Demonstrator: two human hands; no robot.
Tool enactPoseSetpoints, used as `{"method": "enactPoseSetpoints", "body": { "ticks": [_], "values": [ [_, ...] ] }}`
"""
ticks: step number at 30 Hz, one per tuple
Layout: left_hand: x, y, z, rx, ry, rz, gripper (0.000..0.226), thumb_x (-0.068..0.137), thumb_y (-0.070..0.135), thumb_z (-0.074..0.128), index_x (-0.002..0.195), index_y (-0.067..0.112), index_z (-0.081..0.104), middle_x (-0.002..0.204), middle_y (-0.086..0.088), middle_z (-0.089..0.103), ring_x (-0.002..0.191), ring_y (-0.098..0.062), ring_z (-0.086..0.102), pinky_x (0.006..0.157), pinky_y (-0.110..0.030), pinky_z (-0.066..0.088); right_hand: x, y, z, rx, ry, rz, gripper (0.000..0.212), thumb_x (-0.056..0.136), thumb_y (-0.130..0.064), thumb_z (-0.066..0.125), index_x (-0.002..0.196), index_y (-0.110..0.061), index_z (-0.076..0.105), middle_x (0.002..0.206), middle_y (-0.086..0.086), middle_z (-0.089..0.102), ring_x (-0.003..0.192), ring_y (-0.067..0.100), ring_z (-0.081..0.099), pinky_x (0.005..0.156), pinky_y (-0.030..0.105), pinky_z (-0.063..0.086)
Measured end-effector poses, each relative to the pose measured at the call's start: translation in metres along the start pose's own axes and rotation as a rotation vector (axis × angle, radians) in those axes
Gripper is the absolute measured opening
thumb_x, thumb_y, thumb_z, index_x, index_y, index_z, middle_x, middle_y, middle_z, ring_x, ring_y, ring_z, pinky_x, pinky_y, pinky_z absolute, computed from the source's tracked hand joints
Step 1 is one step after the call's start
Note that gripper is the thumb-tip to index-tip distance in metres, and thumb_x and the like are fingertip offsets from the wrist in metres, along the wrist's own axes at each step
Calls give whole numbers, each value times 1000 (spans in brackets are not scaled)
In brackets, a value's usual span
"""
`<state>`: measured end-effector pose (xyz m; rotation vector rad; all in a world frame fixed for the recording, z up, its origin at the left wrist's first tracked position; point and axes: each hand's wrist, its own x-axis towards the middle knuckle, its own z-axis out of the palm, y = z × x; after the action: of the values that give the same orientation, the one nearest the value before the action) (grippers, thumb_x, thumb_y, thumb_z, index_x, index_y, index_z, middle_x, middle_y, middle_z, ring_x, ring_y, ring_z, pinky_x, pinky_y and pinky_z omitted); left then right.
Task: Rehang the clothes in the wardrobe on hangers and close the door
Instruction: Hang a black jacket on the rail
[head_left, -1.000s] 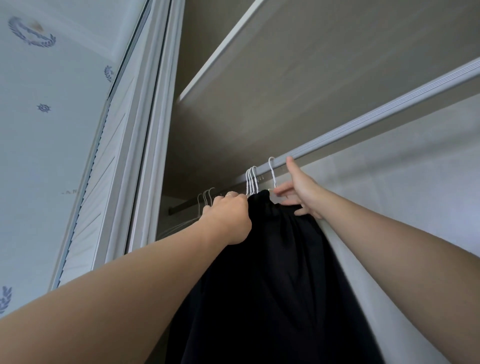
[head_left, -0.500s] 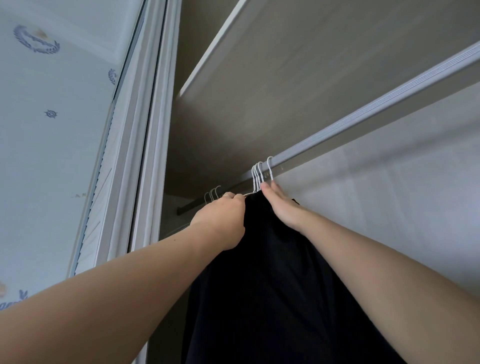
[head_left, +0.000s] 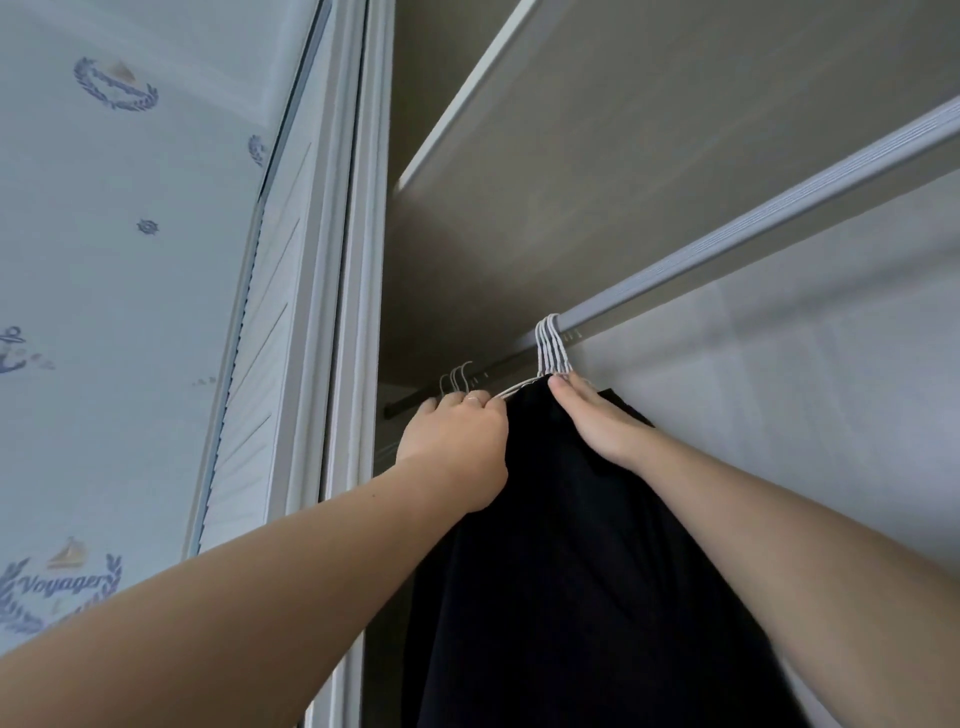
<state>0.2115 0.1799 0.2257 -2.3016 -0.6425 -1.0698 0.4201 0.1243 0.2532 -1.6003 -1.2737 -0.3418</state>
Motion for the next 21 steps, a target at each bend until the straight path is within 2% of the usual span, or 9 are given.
{"method": "enactPoseSetpoints", "body": {
  "ticks": [3,5,8,11,15,19,21],
  "values": [
    [-20,-6,-7,118,48,12,56,99,28,48,152,15,34,159,-8,33,152,-30,13,122,-52,1,-28,-5,-4,-107,34,-31,75,89,-73,32,155,-42,15,162,-11,21,149,15,19,122,44,16],
    [-40,-12,-12,166,109,35,58,100,35,46,153,16,33,162,-9,27,154,-32,2,119,-53,-10,-50,-14,-4,-198,64,-98,73,92,-68,36,156,-38,15,162,-11,22,149,16,20,121,48,18],
    [-82,-27,-19,221,208,77,62,100,48,39,154,18,32,165,-9,19,153,-32,-9,116,-53,-19,-88,-33,7,-369,86,-138,75,92,-66,38,156,-38,10,164,-14,9,151,13,8,120,55,13],
    [-135,-51,-28,253,245,78,66,99,55,30,155,20,31,166,-8,16,153,-33,-12,119,-55,-17,-133,-56,28,-483,85,-145,75,92,-69,35,155,-43,4,164,-17,-2,151,10,-5,120,56,2],
    [-225,-93,-41,201,170,-37,72,98,63,11,159,25,18,167,-6,7,152,-33,-17,121,-59,-7,-202,-93,70,-510,58,-248,77,87,-74,24,153,-45,-3,163,-19,-9,149,8,-15,119,55,-6],
    [-337,-140,-58,143,61,-59,75,99,64,19,159,19,22,167,-8,12,153,-35,-7,121,-59,-1,-281,-135,125,-502,-41,-390,80,85,-76,18,153,-45,-12,162,-17,-17,147,7,-23,118,54,-12],
    [-396,-164,-71,120,7,-99,77,99,66,18,159,19,19,167,-7,10,153,-33,-9,121,-56,-5,-318,-161,157,-470,-105,-428,79,87,-76,17,151,-45,-17,161,-17,-22,146,6,-27,118,53,-14]
  ]
}}
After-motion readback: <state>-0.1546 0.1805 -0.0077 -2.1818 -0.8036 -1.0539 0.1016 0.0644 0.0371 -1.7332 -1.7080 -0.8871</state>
